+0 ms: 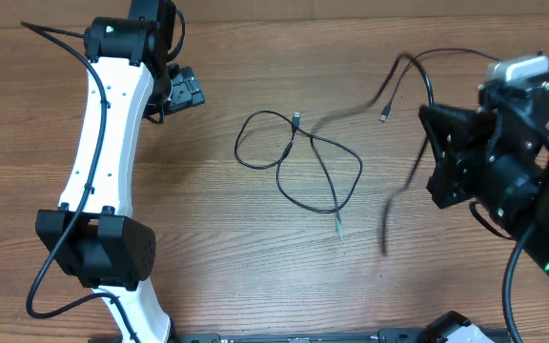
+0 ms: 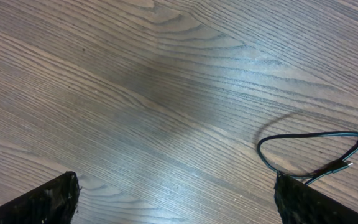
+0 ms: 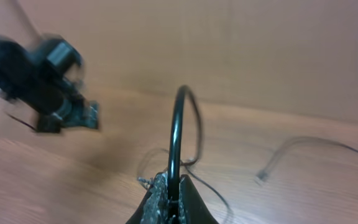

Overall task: Untangle cables
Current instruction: 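Pull the grasped cable up and to the right with the right gripper, then lay the cable on the right side and open the right gripper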

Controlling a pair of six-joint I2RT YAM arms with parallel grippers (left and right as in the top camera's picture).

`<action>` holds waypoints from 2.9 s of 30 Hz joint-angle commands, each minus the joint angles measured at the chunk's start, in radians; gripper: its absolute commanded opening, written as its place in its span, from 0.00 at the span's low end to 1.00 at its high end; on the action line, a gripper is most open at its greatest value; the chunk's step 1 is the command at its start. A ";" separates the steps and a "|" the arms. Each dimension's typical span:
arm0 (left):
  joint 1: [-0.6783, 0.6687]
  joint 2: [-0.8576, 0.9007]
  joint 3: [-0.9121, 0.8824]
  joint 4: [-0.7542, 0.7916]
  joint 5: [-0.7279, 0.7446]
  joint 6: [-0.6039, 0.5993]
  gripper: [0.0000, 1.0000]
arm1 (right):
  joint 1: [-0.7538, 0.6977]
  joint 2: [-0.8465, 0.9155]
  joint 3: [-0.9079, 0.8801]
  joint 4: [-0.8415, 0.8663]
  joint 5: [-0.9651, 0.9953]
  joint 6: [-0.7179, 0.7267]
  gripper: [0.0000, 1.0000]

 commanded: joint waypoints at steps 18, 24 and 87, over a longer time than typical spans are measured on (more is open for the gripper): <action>-0.007 -0.009 0.000 0.001 -0.017 0.019 1.00 | -0.002 0.016 0.007 -0.045 0.712 0.324 0.04; -0.007 -0.010 0.000 0.001 -0.017 0.019 1.00 | -0.008 0.093 0.006 -0.024 0.721 0.439 0.04; -0.007 -0.010 0.000 0.001 -0.017 0.019 1.00 | -0.883 0.542 0.005 0.083 -0.901 0.365 0.04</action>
